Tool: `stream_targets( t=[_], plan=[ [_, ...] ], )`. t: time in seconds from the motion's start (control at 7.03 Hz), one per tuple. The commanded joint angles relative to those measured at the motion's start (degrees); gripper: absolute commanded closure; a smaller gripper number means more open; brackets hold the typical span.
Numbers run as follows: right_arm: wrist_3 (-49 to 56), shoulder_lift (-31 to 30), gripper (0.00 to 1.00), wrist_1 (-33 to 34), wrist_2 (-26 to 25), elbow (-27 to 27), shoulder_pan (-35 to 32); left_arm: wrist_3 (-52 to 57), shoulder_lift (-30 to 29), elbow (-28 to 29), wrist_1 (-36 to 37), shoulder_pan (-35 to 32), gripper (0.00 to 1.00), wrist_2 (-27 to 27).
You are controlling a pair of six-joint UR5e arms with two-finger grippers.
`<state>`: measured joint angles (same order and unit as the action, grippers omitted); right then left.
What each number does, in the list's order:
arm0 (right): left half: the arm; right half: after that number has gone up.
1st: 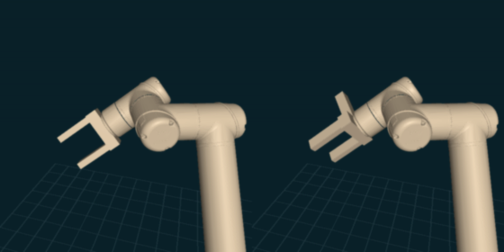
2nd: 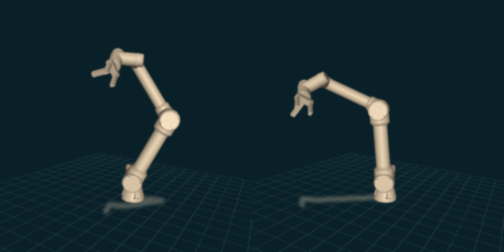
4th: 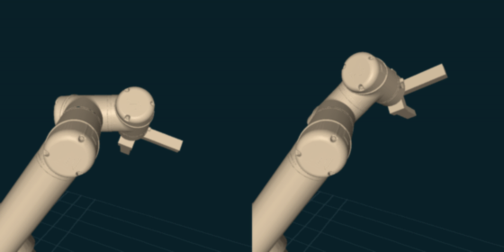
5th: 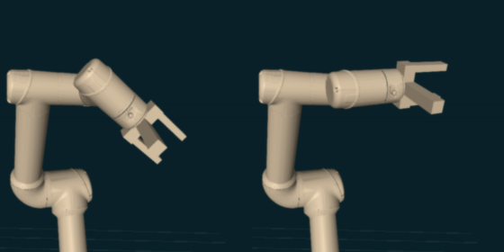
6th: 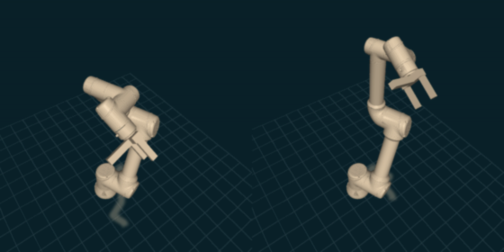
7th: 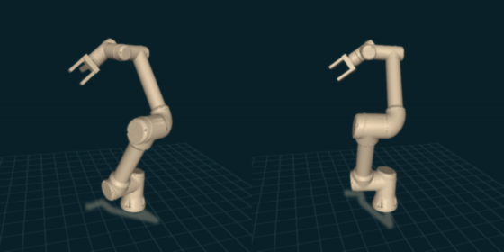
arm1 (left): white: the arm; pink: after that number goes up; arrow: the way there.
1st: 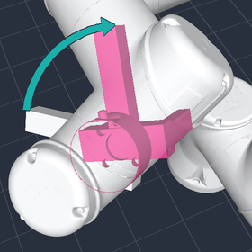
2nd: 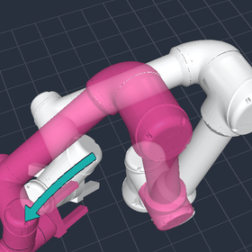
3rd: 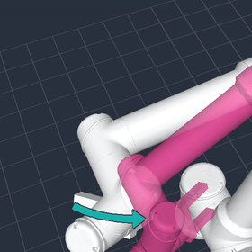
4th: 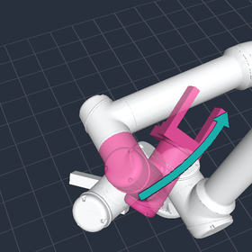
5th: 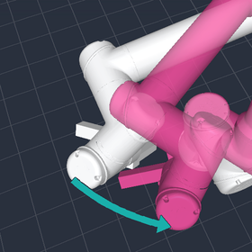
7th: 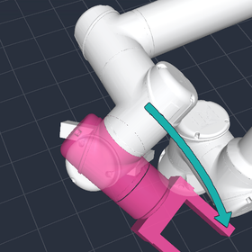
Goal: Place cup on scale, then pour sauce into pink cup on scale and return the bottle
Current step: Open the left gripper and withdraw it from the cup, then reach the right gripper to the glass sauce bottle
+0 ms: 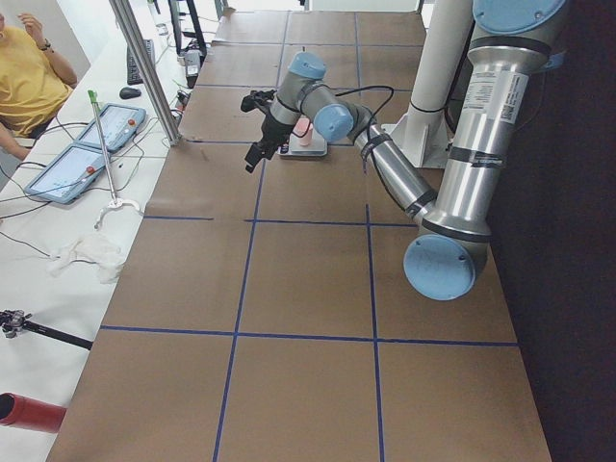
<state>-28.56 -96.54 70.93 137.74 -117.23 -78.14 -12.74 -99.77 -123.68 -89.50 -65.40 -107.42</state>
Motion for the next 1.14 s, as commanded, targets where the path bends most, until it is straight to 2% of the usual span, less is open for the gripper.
stream_targets(
  t=[0.0,0.28,0.43,0.57,0.71,0.85,1.0],
  plan=[
    [-14.4,0.7,0.00,-2.0,-8.3,-5.9,10.4,12.4,3.3,11.2,0.3,-18.1,0.00,-15.8],
    [-23.1,0.0,0.00,-5.1,-13.2,-8.7,18.0,17.5,4.7,25.0,1.0,-27.8,0.00,-17.1],
    [-26.6,-3.6,0.00,-12.0,-16.1,-8.7,22.2,24.6,7.5,25.7,0.7,-28.9,0.00,-20.9],
    [-30.1,-9.1,0.00,-21.0,-21.1,-8.7,26.7,25.3,9.9,25.5,0.7,-28.9,0.00,-26.0],
    [-34.0,-10.8,0.00,-23.7,-27.7,-8.7,31.9,25.1,11.2,25.4,0.6,-28.8,0.00,-26.2],
    [-36.5,-11.0,0.00,-23.7,-38.9,-8.7,40.0,25.1,11.7,25.3,0.7,-28.8,0.00,-26.4],
    [-40.0,-12.2,0.00,-23.7,-54.6,-8.4,51.7,25.1,11.8,25.2,0.7,-28.8,0.00,-26.4]
  ],
)
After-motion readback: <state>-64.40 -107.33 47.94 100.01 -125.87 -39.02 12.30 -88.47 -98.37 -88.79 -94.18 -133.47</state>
